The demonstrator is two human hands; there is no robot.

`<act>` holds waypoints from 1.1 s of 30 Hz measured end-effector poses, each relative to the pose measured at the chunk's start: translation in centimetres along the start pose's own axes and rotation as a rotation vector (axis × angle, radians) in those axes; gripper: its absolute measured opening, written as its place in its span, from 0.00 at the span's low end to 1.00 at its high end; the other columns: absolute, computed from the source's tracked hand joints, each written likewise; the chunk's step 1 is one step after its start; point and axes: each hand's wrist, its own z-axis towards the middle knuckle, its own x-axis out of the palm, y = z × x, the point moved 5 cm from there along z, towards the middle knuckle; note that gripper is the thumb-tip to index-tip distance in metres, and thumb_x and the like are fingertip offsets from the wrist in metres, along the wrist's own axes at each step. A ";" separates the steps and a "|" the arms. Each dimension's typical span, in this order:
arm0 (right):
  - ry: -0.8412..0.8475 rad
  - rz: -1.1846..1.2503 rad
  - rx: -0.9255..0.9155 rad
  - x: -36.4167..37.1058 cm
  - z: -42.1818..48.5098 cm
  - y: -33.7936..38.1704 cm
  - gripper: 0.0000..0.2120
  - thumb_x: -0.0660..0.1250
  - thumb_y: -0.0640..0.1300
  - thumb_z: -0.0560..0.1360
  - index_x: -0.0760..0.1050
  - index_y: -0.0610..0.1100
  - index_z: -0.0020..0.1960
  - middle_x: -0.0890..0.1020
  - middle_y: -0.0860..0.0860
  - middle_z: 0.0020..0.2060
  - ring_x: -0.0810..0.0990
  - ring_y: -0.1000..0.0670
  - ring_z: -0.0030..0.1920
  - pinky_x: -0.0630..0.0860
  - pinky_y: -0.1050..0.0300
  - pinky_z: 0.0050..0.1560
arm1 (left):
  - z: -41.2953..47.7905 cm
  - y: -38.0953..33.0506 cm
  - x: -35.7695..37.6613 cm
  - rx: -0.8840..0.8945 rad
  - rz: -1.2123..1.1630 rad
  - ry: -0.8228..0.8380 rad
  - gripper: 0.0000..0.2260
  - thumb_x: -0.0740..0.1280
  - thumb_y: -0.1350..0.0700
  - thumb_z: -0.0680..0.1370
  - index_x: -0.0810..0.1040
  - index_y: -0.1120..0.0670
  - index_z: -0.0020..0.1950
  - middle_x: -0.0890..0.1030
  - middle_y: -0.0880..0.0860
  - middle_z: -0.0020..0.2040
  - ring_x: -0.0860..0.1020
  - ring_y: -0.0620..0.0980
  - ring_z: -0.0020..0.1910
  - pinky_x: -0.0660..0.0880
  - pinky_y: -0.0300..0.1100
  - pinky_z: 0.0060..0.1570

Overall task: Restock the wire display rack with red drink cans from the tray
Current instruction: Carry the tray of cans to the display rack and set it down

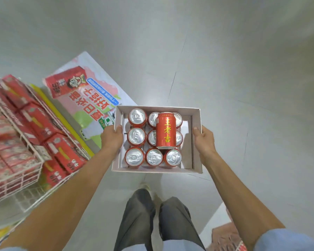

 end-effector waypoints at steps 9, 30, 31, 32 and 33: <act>-0.014 0.077 -0.032 -4.2 -2.7 14.5 0.12 0.60 0.46 0.82 0.82 0.46 0.48 0.79 0.47 0.39 0.75 0.47 0.41 0.73 0.53 0.45 | -2.9 -15.3 -8.0 0.127 0.005 0.011 0.15 0.62 0.55 0.85 0.78 0.65 0.61 0.81 0.63 0.55 0.79 0.63 0.56 0.72 0.48 0.51; 0.049 0.019 -0.007 -3.0 28.9 40.8 0.12 0.62 0.47 0.81 0.83 0.47 0.46 0.88 0.41 0.46 0.85 0.40 0.46 0.83 0.41 0.53 | 18.7 -45.1 -2.8 0.003 -0.075 -0.044 0.12 0.63 0.55 0.83 0.80 0.63 0.55 0.81 0.64 0.52 0.79 0.64 0.51 0.75 0.49 0.52; 0.044 0.016 -0.006 -2.6 30.5 42.1 0.12 0.62 0.47 0.81 0.83 0.47 0.46 0.88 0.43 0.45 0.85 0.40 0.44 0.83 0.45 0.51 | 20.4 -46.3 -2.5 -0.001 -0.082 -0.036 0.13 0.63 0.54 0.83 0.81 0.63 0.56 0.82 0.64 0.54 0.80 0.65 0.53 0.75 0.49 0.52; 0.044 0.018 -0.004 -2.1 32.1 43.3 0.12 0.62 0.47 0.81 0.83 0.47 0.45 0.88 0.43 0.44 0.84 0.41 0.43 0.82 0.47 0.49 | 22.2 -47.6 -2.2 -0.004 -0.090 -0.029 0.14 0.63 0.54 0.83 0.81 0.63 0.57 0.82 0.64 0.55 0.80 0.65 0.53 0.75 0.49 0.52; 0.046 0.016 -0.001 -1.6 33.8 44.6 0.12 0.62 0.47 0.81 0.83 0.47 0.46 0.87 0.42 0.44 0.83 0.42 0.41 0.81 0.48 0.47 | 24.1 -49.0 -1.9 -0.011 -0.097 -0.022 0.14 0.63 0.53 0.83 0.82 0.63 0.58 0.83 0.64 0.55 0.80 0.64 0.53 0.75 0.48 0.52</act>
